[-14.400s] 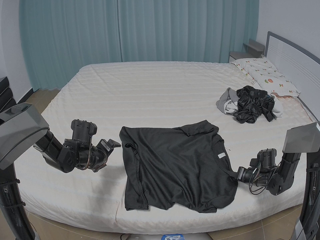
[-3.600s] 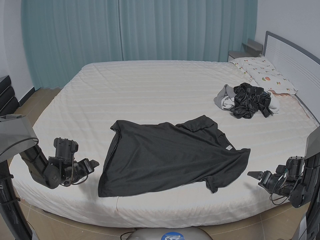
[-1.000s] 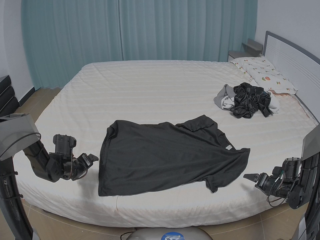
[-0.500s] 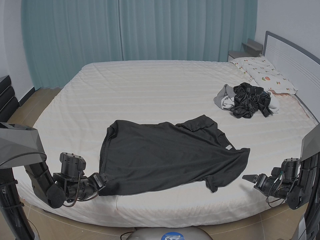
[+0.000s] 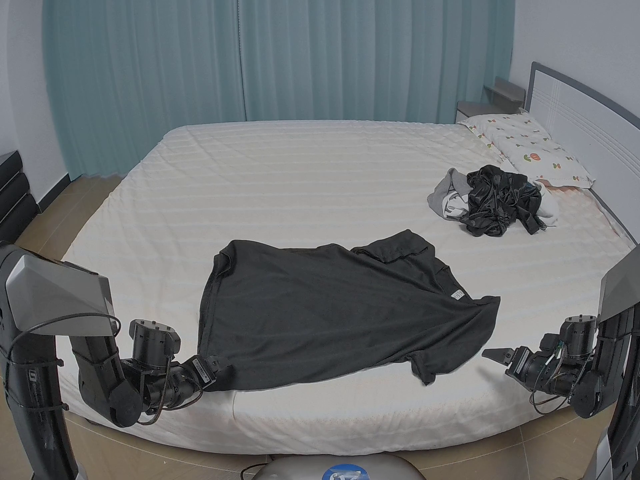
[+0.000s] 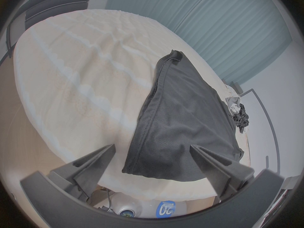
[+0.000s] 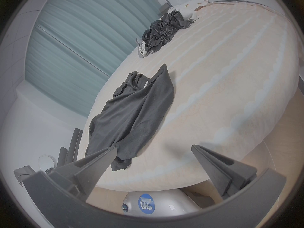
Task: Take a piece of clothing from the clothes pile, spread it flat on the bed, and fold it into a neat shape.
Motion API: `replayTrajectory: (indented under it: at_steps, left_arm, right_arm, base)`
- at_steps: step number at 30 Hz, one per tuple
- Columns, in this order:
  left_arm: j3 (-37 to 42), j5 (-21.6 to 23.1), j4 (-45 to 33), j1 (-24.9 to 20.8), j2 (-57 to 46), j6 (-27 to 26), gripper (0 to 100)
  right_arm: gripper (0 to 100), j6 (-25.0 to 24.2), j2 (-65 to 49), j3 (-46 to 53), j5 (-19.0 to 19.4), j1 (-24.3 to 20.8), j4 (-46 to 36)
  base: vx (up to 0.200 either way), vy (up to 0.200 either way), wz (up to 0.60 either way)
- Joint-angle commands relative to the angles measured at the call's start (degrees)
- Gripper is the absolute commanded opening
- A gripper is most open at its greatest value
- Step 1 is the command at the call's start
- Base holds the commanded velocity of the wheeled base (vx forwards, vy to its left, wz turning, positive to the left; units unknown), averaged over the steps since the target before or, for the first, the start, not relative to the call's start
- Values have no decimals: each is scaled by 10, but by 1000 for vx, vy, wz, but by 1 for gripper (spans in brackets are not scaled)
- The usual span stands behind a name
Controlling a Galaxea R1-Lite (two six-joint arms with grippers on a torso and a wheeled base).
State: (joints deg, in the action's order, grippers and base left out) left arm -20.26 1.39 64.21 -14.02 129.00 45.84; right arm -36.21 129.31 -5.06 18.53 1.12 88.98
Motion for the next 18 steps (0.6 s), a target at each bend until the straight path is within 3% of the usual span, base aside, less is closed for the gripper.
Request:
replayTrajectory:
  at_steps: [1,11,14,18]
  left_arm:
    - [-4,0,0,0,18,0,0]
    - [8,-8,13,7,-9,9,0]
    - [7,-22,15,10,-24,32,0]
    - [9,-24,18,18,-45,54,0]
  right_arm:
    - [100,-1,2,-8,0,-7,7]
    - [100,0,28,-45,-7,-20,6]
    - [100,0,63,-77,-35,-24,6]
    - [100,-1,79,-132,-44,-45,4]
  base:
    - [0,0,0]
    - [0,0,0]
    - [0,0,0]
    - [0,0,0]
